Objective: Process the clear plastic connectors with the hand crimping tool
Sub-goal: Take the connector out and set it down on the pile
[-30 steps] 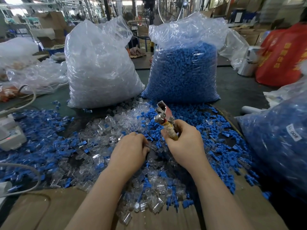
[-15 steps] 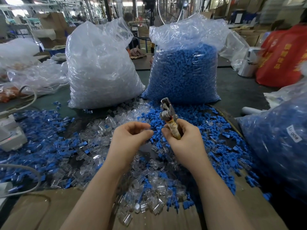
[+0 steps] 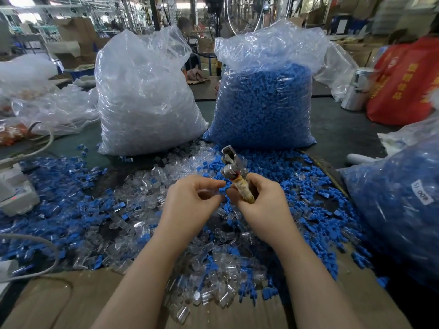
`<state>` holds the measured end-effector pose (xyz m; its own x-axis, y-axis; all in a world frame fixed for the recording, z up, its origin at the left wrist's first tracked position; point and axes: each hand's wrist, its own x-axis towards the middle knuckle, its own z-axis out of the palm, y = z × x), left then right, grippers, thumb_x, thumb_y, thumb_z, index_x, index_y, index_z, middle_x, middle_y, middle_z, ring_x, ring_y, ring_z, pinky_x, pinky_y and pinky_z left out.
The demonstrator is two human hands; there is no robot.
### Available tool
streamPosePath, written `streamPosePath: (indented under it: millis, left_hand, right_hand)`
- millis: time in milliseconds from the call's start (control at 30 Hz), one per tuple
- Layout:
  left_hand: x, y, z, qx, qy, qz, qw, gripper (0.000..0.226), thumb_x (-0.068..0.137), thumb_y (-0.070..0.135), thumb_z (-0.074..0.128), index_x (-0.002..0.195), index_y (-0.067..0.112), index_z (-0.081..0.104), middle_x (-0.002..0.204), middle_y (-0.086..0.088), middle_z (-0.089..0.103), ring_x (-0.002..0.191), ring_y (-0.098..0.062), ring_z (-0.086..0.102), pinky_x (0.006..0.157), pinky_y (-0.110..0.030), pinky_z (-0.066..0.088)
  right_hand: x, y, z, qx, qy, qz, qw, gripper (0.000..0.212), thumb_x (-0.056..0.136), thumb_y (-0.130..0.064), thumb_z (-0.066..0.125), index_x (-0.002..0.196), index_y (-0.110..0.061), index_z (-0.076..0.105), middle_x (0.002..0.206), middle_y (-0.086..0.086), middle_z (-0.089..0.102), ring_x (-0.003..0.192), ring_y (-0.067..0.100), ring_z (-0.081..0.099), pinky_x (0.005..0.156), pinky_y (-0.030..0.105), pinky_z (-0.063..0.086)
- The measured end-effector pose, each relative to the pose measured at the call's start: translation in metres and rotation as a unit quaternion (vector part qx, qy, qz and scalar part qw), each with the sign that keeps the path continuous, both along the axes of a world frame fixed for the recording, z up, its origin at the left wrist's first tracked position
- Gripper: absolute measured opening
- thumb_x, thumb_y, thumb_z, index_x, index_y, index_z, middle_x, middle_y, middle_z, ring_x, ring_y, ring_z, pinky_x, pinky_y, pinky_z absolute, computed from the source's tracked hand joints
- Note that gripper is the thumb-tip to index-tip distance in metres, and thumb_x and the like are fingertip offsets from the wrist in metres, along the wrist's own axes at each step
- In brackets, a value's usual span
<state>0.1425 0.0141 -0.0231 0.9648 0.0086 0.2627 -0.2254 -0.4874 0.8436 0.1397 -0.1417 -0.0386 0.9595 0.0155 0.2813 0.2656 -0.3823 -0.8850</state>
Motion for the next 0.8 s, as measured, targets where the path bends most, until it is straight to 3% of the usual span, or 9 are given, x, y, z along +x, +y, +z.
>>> streamPosePath:
  millis: [67, 167, 333, 567, 733, 800]
  left_hand:
    - [-0.0009, -0.0021, 0.0028, 0.025, -0.016, -0.001, 1.0, 0.037, 0.079, 0.009, 0.079, 0.078, 0.044, 0.067, 0.085, 0.014, 0.066, 0.073, 0.004, 0.065, 0.063, -0.009, 0.05]
    - [-0.0012, -0.0025, 0.0042, 0.053, -0.02, -0.006, 0.998, 0.04, 0.077, 0.01, 0.078, 0.072, 0.047, 0.063, 0.08, 0.013, 0.064, 0.073, 0.005, 0.063, 0.061, -0.01, 0.048]
    - [-0.0016, -0.0016, 0.0018, -0.023, 0.027, -0.005, 0.999, 0.027, 0.076, 0.007, 0.077, 0.088, 0.029, 0.069, 0.079, 0.01, 0.073, 0.073, -0.009, 0.071, 0.07, -0.04, 0.061]
    - [0.0002, 0.0042, 0.0017, -0.121, 0.063, -0.032, 0.99, 0.02, 0.077, -0.003, 0.078, 0.086, 0.013, 0.072, 0.077, 0.005, 0.075, 0.071, -0.005, 0.071, 0.063, -0.014, 0.054]
    - [0.0016, 0.0064, -0.0016, -0.16, 0.082, -0.033, 0.983, 0.015, 0.08, 0.005, 0.078, 0.088, 0.017, 0.076, 0.081, 0.001, 0.077, 0.079, -0.012, 0.073, 0.072, -0.021, 0.057]
    - [0.001, 0.0056, -0.0029, -0.183, 0.088, -0.038, 0.978, 0.017, 0.08, 0.005, 0.077, 0.089, 0.019, 0.076, 0.083, -0.001, 0.077, 0.081, -0.016, 0.074, 0.074, -0.025, 0.059]
  right_hand:
    - [-0.0006, 0.0009, 0.0002, -0.018, -0.001, -0.001, 1.0, 0.027, 0.087, -0.027, 0.073, 0.07, -0.034, 0.055, 0.062, -0.022, 0.059, 0.054, 0.002, 0.049, 0.05, 0.02, 0.035]
    - [-0.0007, 0.0035, 0.0007, -0.053, -0.005, -0.023, 0.998, 0.019, 0.085, -0.023, 0.073, 0.075, -0.028, 0.059, 0.063, -0.014, 0.06, 0.061, 0.011, 0.055, 0.057, 0.04, 0.048]
    - [-0.0014, 0.0035, 0.0004, -0.073, -0.011, -0.043, 0.996, 0.015, 0.085, -0.028, 0.071, 0.076, -0.027, 0.059, 0.062, -0.02, 0.058, 0.059, 0.012, 0.052, 0.058, 0.039, 0.046]
    - [0.0005, 0.0029, -0.0016, -0.045, -0.014, -0.053, 0.997, 0.022, 0.084, -0.026, 0.072, 0.07, -0.029, 0.055, 0.066, -0.022, 0.06, 0.058, 0.01, 0.051, 0.056, 0.037, 0.046]
    - [0.0008, 0.0031, -0.002, -0.022, -0.003, -0.046, 0.999, 0.017, 0.086, -0.028, 0.071, 0.074, -0.027, 0.06, 0.071, -0.017, 0.063, 0.06, 0.01, 0.054, 0.06, 0.04, 0.05]
    - [0.0007, 0.0031, -0.0022, -0.008, -0.004, -0.039, 0.999, 0.018, 0.087, -0.028, 0.07, 0.074, -0.024, 0.06, 0.067, -0.014, 0.061, 0.057, 0.008, 0.051, 0.055, 0.035, 0.047]
